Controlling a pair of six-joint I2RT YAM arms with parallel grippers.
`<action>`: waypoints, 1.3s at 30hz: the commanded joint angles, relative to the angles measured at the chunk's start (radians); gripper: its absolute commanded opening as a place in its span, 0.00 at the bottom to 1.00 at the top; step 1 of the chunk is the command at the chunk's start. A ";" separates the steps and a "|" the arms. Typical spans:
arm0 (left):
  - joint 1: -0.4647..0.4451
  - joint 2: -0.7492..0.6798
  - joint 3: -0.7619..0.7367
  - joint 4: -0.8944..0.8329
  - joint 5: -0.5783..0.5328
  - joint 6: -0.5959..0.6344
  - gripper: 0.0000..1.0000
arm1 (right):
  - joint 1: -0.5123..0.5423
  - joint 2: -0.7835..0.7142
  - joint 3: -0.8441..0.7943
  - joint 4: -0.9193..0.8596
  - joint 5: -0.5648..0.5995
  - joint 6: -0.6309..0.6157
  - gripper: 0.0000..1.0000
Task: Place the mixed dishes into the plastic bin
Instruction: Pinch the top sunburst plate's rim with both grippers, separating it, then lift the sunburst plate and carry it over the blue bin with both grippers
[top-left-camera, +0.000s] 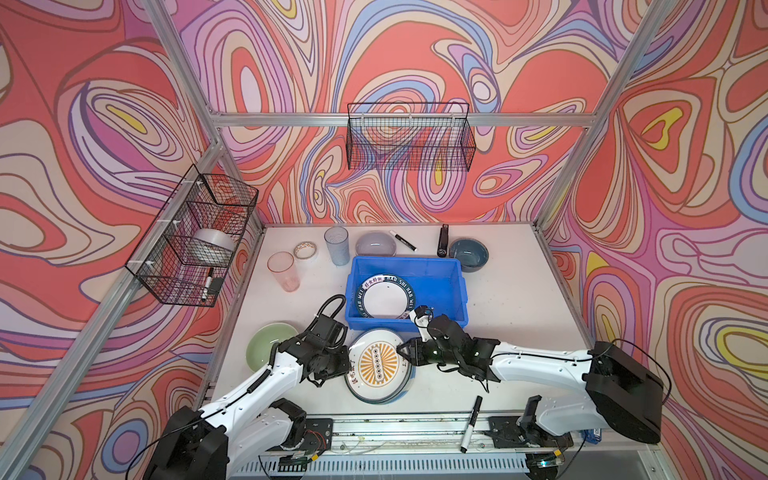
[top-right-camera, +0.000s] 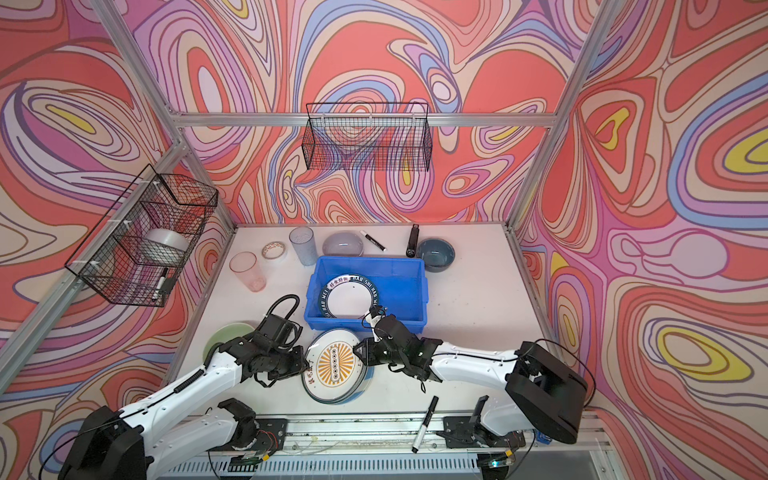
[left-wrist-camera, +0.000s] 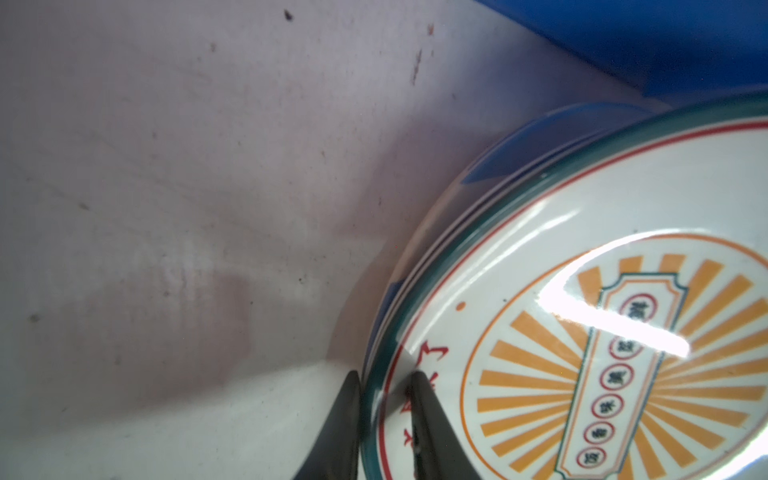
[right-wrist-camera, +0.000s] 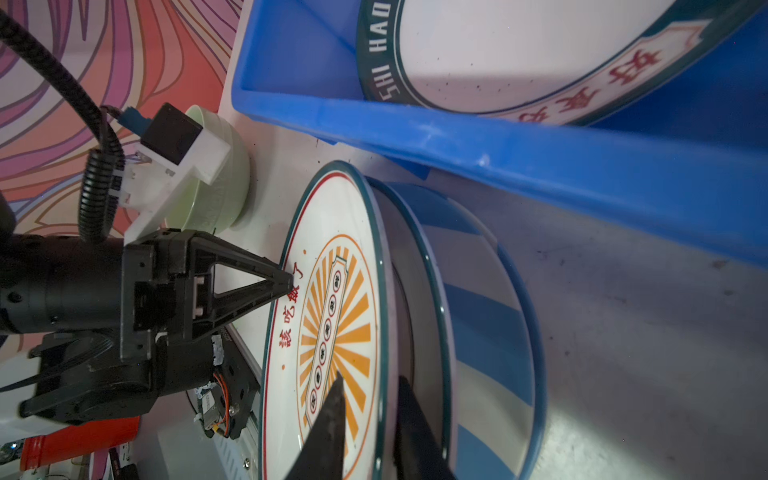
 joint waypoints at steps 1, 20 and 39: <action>-0.006 -0.010 -0.012 0.049 0.041 -0.011 0.25 | 0.017 0.022 0.026 0.042 -0.067 -0.007 0.19; -0.005 -0.029 0.214 -0.169 -0.058 0.039 0.40 | 0.015 -0.111 0.178 -0.335 0.025 -0.053 0.01; 0.140 0.101 0.595 -0.313 -0.157 0.212 0.49 | -0.269 -0.075 0.501 -0.631 0.064 -0.157 0.00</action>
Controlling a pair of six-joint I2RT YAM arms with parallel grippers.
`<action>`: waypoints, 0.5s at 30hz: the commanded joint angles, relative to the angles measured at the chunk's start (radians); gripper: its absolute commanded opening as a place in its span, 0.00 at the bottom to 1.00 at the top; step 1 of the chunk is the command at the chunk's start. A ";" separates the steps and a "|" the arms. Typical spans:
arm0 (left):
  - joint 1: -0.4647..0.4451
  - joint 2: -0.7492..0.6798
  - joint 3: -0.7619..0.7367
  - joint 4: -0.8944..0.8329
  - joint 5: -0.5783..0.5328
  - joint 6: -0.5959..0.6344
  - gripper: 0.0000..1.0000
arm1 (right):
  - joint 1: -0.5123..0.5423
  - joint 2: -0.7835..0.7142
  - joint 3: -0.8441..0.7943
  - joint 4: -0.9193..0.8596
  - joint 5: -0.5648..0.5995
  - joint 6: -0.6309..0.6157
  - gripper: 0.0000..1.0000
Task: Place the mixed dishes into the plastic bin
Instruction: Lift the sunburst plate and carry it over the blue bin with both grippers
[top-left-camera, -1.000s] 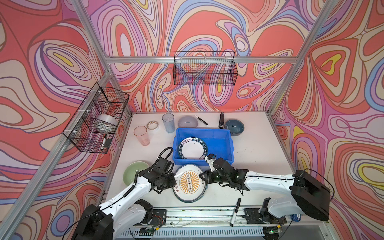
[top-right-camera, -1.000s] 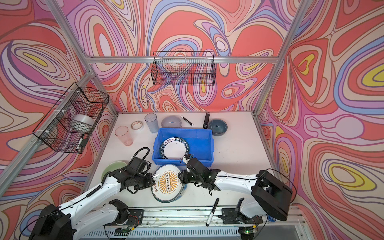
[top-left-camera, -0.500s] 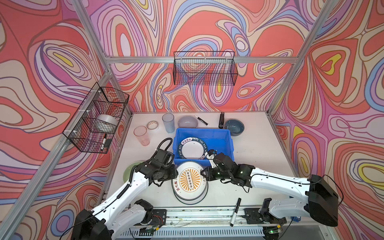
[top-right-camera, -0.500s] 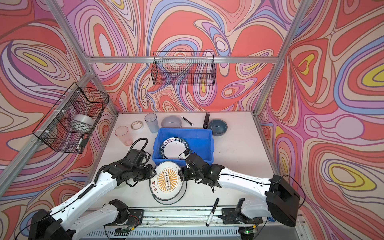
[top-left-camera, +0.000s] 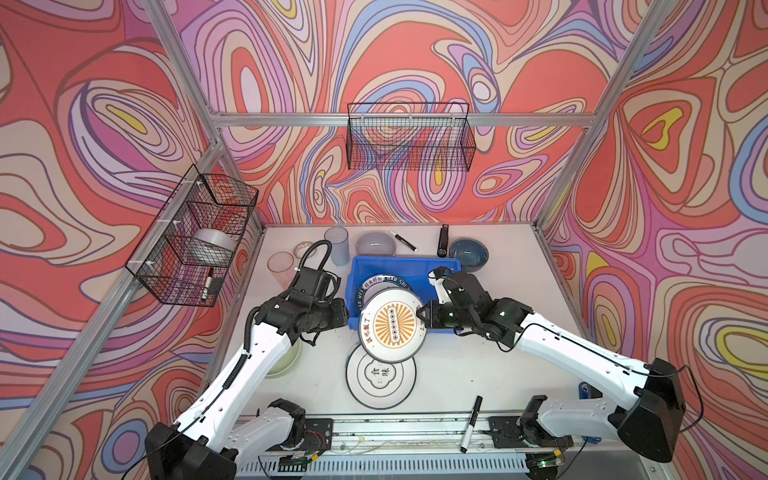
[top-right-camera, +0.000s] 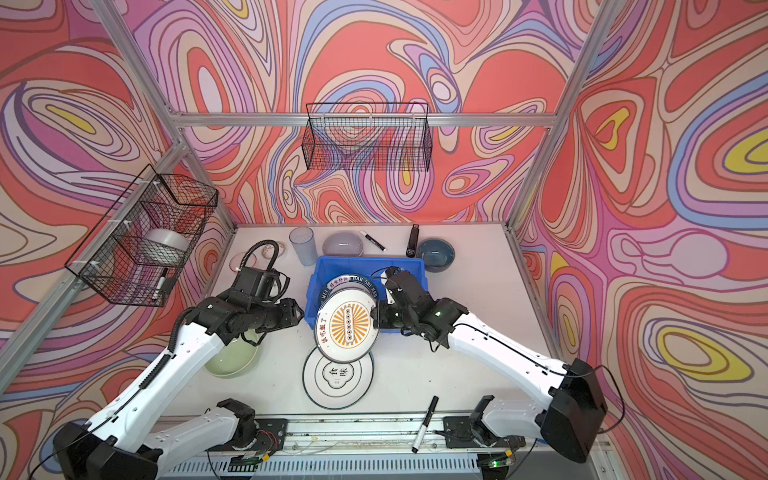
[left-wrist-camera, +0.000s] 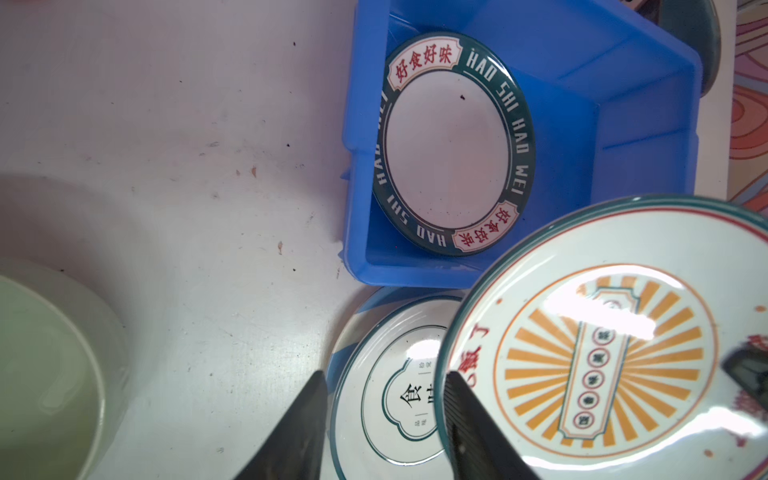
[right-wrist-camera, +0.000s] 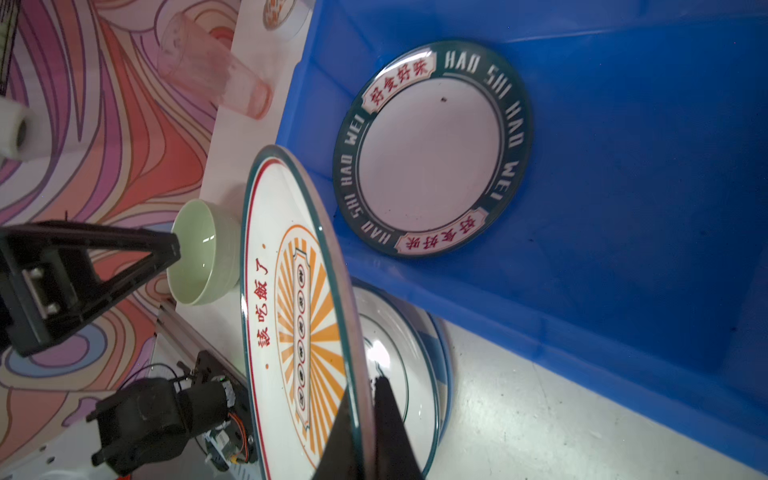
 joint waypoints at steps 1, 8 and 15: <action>0.023 0.041 0.046 -0.029 -0.039 0.061 0.49 | -0.063 0.039 0.075 0.011 0.022 -0.044 0.00; 0.052 0.159 0.048 0.117 -0.011 0.119 0.46 | -0.207 0.179 0.176 0.113 -0.046 -0.081 0.00; 0.060 0.310 0.089 0.176 0.011 0.151 0.41 | -0.260 0.384 0.291 0.190 -0.156 -0.103 0.00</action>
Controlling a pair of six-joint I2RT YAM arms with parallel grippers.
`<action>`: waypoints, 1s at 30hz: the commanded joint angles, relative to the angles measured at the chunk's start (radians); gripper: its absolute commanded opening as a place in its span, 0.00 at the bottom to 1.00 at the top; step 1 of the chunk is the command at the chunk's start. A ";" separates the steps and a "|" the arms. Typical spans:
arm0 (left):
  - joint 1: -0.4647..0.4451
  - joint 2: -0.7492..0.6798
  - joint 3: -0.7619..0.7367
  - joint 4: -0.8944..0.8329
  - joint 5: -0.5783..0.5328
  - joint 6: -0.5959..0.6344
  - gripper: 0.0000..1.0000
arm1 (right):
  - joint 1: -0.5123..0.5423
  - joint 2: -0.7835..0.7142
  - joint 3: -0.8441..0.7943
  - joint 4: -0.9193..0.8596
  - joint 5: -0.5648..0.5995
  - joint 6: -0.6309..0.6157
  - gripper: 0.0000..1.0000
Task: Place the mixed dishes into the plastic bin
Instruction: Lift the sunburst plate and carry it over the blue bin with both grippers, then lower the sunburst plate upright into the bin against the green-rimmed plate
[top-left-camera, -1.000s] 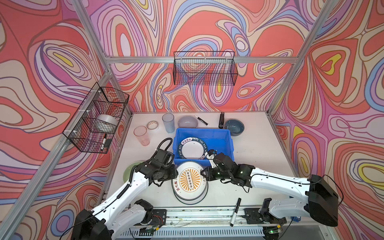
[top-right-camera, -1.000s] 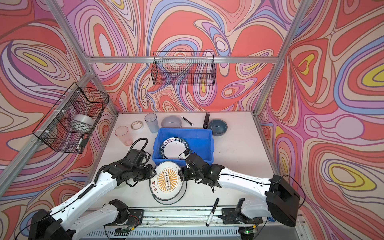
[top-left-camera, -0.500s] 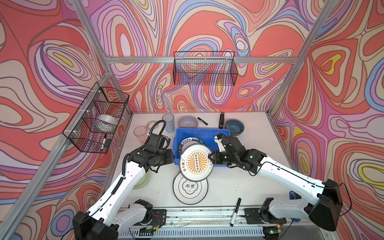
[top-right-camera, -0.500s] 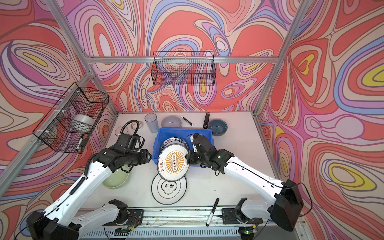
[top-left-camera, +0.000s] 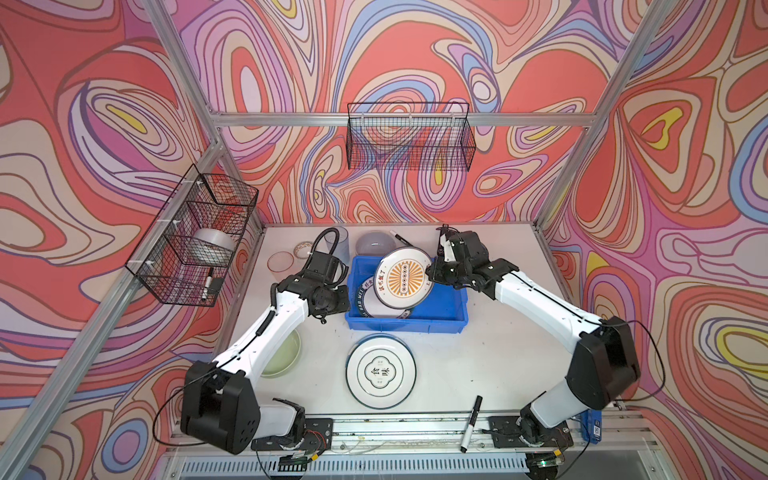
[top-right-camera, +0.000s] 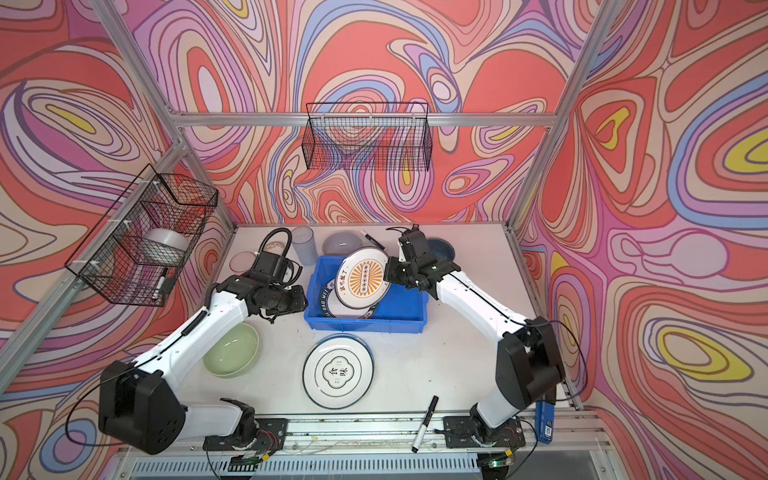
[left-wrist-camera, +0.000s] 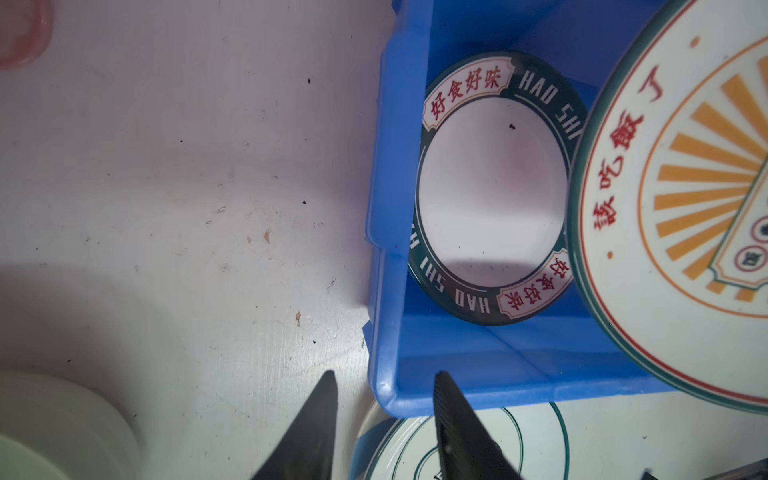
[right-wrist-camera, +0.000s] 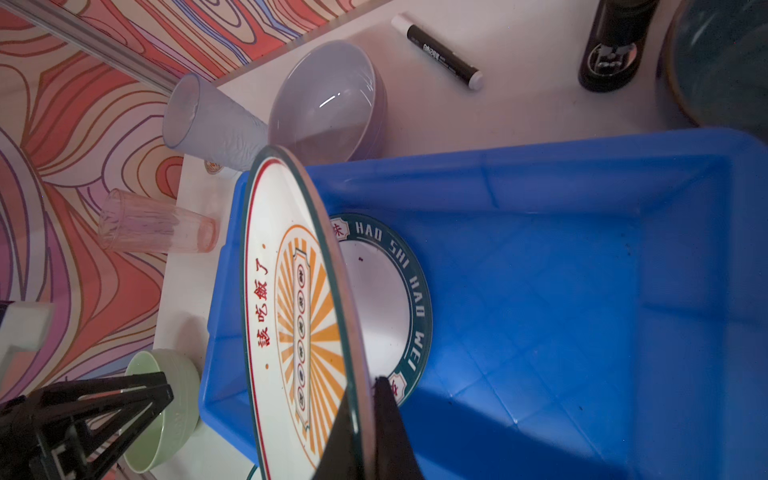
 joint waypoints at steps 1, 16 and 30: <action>0.006 0.037 0.040 0.049 0.010 0.039 0.41 | -0.003 0.059 0.048 0.104 -0.107 -0.009 0.00; 0.006 0.149 0.047 0.067 0.039 0.030 0.31 | -0.003 0.223 -0.001 0.246 -0.206 0.046 0.00; 0.006 0.159 0.040 0.075 0.056 0.022 0.25 | -0.003 0.310 -0.007 0.258 -0.238 0.042 0.03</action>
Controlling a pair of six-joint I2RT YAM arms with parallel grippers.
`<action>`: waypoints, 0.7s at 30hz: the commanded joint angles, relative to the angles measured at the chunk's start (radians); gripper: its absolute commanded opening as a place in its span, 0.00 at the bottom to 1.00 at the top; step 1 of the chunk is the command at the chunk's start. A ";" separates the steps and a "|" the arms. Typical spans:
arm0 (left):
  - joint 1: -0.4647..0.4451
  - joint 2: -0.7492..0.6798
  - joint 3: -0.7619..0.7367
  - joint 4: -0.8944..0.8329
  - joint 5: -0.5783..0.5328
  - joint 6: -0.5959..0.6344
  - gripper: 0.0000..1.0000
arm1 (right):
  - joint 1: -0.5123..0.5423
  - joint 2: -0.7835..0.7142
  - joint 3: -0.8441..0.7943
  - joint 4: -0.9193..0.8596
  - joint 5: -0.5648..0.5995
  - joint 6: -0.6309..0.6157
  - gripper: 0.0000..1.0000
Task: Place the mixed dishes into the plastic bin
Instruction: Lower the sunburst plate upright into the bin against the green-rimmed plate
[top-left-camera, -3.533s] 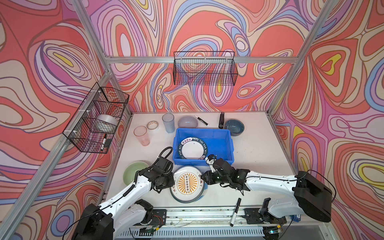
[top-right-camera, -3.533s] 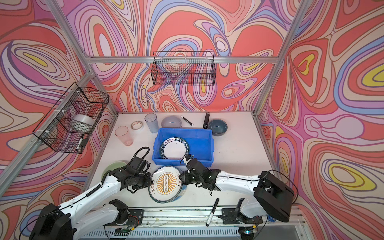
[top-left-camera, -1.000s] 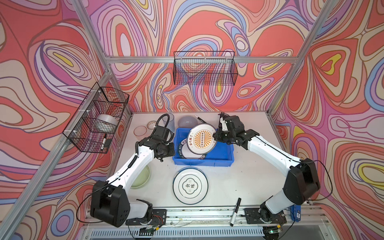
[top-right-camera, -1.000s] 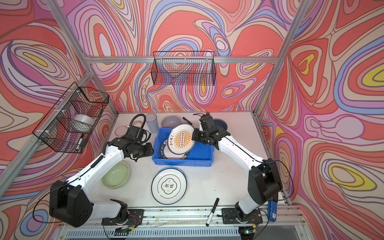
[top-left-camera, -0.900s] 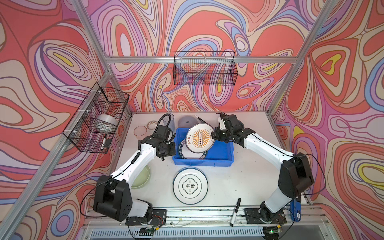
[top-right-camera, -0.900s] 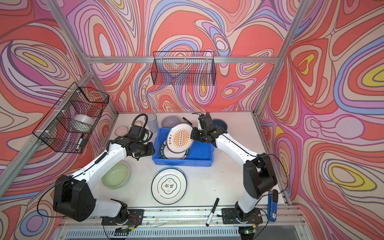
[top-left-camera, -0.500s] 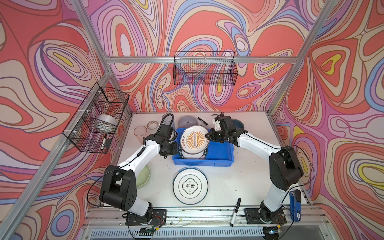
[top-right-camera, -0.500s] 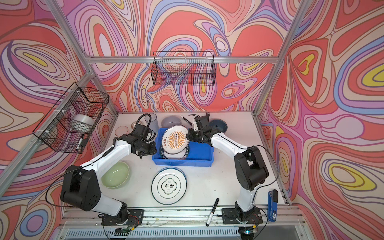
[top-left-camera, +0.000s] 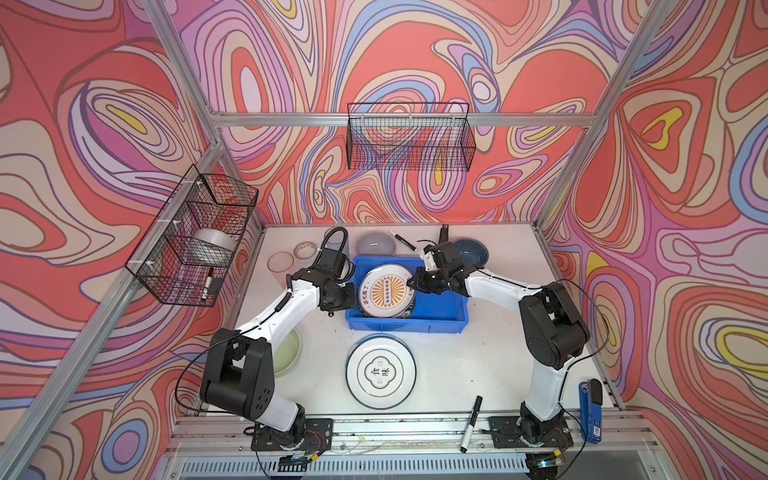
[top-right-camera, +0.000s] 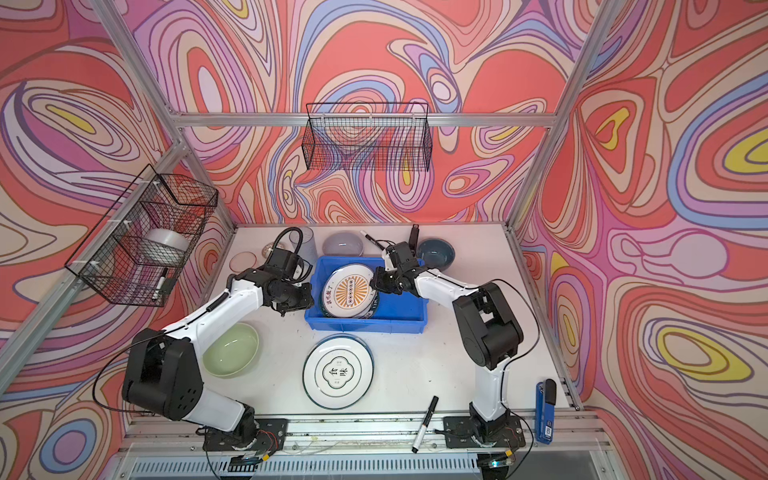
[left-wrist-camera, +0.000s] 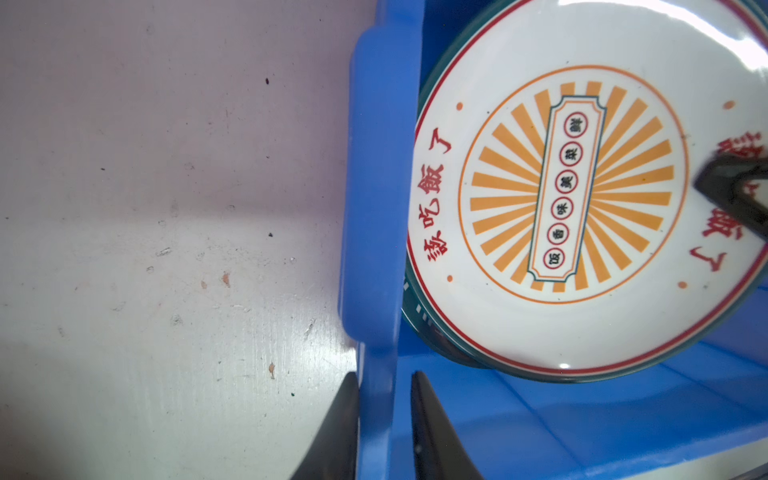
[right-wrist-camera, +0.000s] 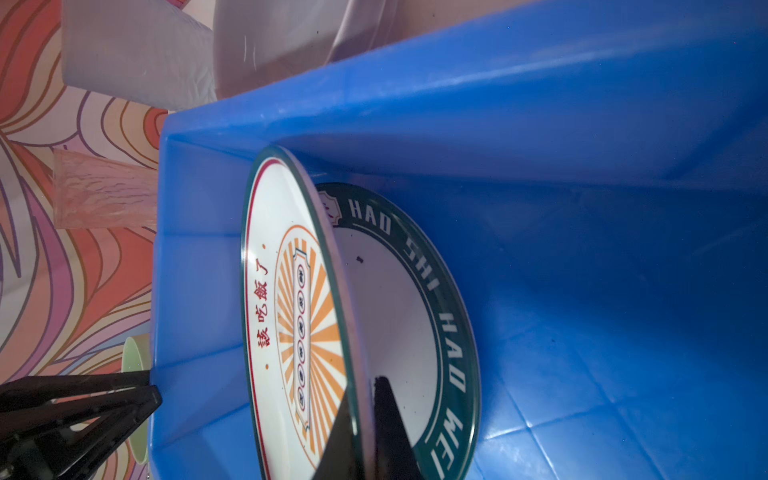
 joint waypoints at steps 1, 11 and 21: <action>0.005 0.019 0.009 0.009 0.011 -0.001 0.25 | 0.002 0.029 0.009 0.039 -0.039 0.002 0.04; 0.006 0.019 0.007 0.005 0.005 -0.001 0.24 | 0.002 0.051 0.017 -0.042 0.017 -0.031 0.26; 0.006 0.007 0.008 -0.002 0.011 0.002 0.25 | 0.026 0.073 0.065 -0.163 0.146 -0.091 0.45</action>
